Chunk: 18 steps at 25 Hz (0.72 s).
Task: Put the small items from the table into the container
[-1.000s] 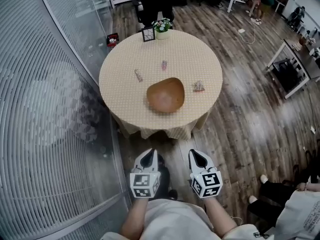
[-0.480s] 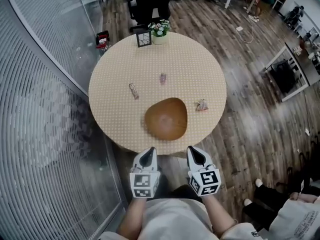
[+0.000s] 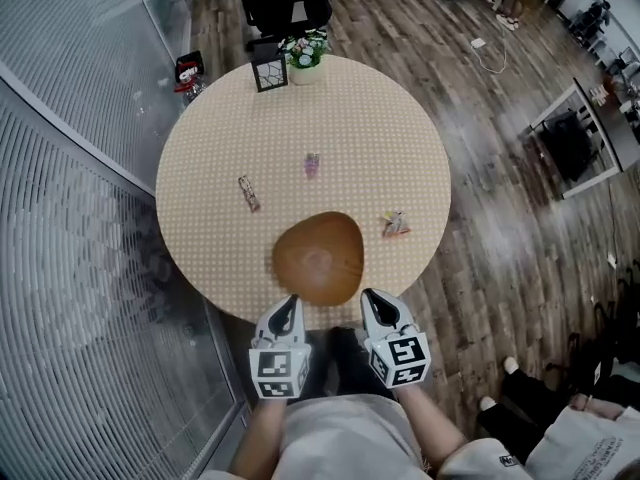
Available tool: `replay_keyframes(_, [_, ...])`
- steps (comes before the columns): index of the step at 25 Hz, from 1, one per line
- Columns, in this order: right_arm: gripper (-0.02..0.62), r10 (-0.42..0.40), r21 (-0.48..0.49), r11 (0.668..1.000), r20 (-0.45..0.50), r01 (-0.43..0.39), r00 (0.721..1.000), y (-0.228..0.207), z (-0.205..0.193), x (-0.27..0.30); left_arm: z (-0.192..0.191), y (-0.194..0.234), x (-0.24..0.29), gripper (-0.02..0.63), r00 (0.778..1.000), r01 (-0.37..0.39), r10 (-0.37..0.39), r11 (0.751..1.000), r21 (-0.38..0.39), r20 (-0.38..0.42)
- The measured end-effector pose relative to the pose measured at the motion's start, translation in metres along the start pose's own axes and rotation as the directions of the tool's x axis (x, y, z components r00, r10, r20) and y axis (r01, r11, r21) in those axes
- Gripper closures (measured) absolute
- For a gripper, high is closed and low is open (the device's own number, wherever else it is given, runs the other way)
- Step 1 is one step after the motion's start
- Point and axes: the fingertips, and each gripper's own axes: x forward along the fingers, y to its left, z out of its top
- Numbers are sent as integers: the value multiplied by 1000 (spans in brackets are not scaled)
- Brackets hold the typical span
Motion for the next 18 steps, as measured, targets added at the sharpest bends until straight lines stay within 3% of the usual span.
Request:
replay_keyframes(4, [574, 1, -18, 1000, -18, -2, 1000, -36, 3, 32, 8, 1, 14, 600, 999, -39, 39, 999, -33, -5])
replay_keyframes(7, [512, -16, -31, 999, -69, 13, 998, -75, -7, 58, 13, -1, 23, 600, 998, -66, 66, 996, -60, -10])
replay_keyframes(13, [373, -103, -64, 993, -145, 95, 984, -155, -24, 109, 11, 4, 36, 600, 992, -119, 115, 989, -89, -47])
replay_keyframes(18, [324, -179, -106, 981, -210, 160, 961, -211, -40, 143, 2, 7, 43, 600, 985, -164, 157, 981, -104, -74])
